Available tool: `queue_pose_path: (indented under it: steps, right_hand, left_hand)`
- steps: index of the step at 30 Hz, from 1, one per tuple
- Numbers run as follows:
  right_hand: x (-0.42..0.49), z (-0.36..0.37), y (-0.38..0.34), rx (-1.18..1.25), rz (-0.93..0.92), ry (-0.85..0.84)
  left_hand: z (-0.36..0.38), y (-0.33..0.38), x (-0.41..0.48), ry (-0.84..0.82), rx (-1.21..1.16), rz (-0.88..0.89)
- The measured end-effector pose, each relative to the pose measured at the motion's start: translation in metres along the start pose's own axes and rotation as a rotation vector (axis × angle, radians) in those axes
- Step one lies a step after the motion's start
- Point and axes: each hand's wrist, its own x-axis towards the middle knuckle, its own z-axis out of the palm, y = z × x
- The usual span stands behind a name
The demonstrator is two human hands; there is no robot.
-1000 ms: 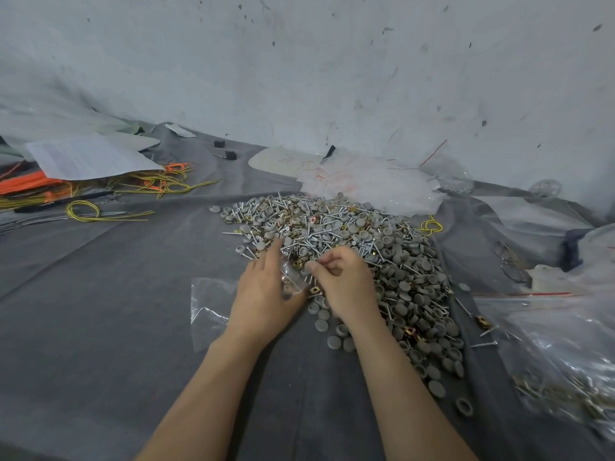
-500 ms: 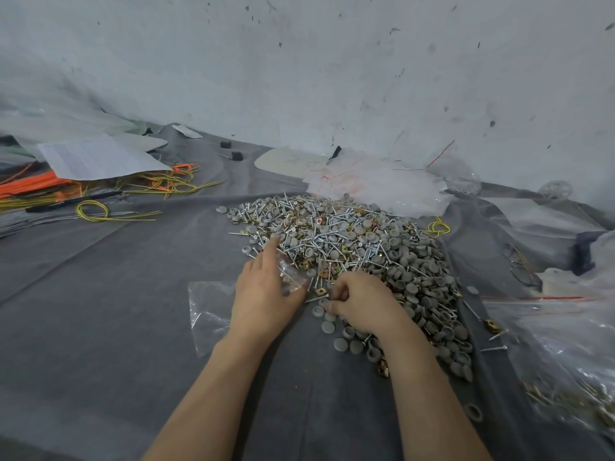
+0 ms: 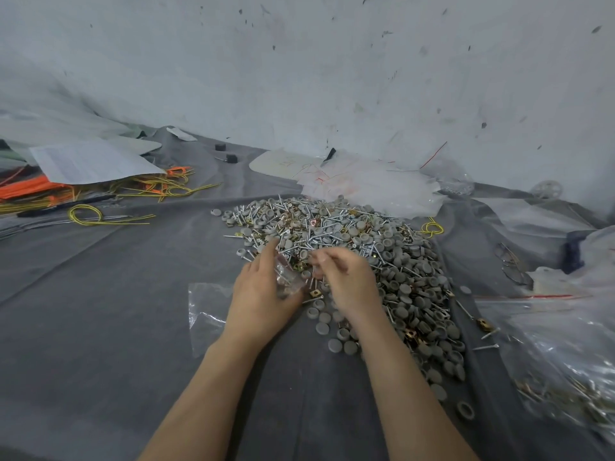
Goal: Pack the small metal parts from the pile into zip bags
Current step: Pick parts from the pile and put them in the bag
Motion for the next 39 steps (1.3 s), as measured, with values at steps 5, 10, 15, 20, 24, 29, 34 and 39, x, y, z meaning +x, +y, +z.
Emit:
queue_pose_path:
  steps: [5,10,15,20,24,29,34,39]
  right_hand:
    - [-0.002,-0.008,0.012,-0.362,-0.009,-0.063]
    - [-0.007,0.007,0.011,-0.691,0.016,-0.276]
    - [-0.01,0.016,0.012,-0.75,-0.035,-0.218]
    - [-0.009,0.012,0.011,-0.762,-0.037,-0.172]
    - [-0.011,0.012,0.008,-0.827,-0.008,-0.225]
    - [-0.016,0.017,0.003,-0.929,0.002,-0.212]
    - [-0.016,0.019,0.002,-0.95,0.021,-0.201]
    - [-0.002,0.01,0.003,-0.449,0.001,0.109]
  left_hand:
    - [-0.026,0.017,0.01,0.226,-0.388,-0.101]
    - [-0.077,0.019,0.022,0.487,-0.629,-0.217]
    - [-0.09,0.015,0.027,0.482,-0.47,-0.187]
    - [-0.075,0.011,0.026,0.279,-0.152,-0.119]
    - [-0.035,0.012,0.02,-0.011,0.047,-0.07]
    - [0.0,0.006,0.004,-0.043,0.125,-0.021]
    - [0.003,0.003,0.0,-0.024,0.107,0.001]
    - [0.003,0.002,-0.002,-0.016,0.103,0.012]
